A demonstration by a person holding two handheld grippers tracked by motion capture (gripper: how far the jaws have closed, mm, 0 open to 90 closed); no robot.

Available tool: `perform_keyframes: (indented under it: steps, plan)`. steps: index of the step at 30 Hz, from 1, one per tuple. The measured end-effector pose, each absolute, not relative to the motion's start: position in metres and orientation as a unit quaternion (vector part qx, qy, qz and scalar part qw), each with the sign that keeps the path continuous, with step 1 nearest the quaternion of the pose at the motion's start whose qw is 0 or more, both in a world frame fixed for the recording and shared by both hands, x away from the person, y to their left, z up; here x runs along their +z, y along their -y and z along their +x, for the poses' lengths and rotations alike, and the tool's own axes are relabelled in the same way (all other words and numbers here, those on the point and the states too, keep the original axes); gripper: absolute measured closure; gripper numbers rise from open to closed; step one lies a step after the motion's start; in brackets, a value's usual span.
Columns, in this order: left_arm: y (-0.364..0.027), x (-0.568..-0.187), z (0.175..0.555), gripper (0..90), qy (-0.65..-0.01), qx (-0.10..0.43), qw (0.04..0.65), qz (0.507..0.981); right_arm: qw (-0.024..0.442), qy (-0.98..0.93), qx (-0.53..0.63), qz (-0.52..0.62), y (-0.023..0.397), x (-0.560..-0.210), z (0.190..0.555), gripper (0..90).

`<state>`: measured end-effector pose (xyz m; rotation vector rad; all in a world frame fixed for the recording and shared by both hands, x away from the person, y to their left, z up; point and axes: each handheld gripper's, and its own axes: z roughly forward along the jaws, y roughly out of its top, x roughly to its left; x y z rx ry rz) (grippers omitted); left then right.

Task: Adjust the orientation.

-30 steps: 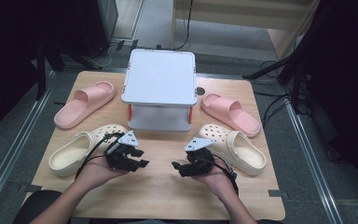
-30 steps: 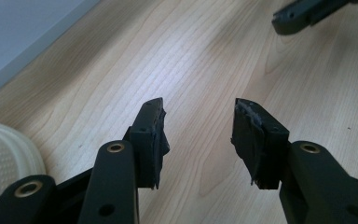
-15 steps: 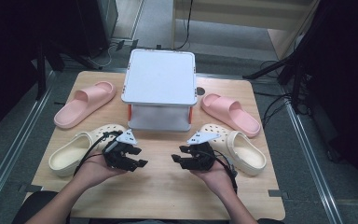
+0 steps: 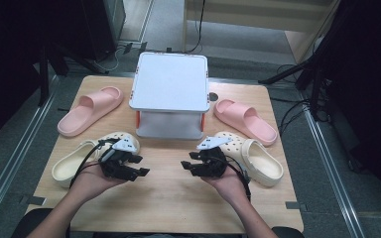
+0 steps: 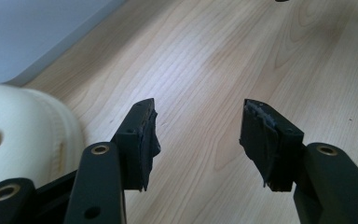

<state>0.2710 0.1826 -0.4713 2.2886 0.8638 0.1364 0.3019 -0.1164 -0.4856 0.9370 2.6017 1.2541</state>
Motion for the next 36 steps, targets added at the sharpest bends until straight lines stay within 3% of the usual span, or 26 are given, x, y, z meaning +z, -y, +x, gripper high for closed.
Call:
perform_keyframes:
  steps: [14, 36]
  plan:
    - [-0.218, -0.458, 0.254, 47.1, -0.384, 0.057, 0.347, 0.854, 0.036, -0.867, 0.404, 0.291, 0.101, -0.483, 0.315, 53.4]
    - [-0.288, -0.441, 0.232, 49.0, -0.454, 0.107, 0.334, 0.819, 0.02, -0.871, 0.407, 0.273, 0.087, -0.483, 0.322, 53.4]
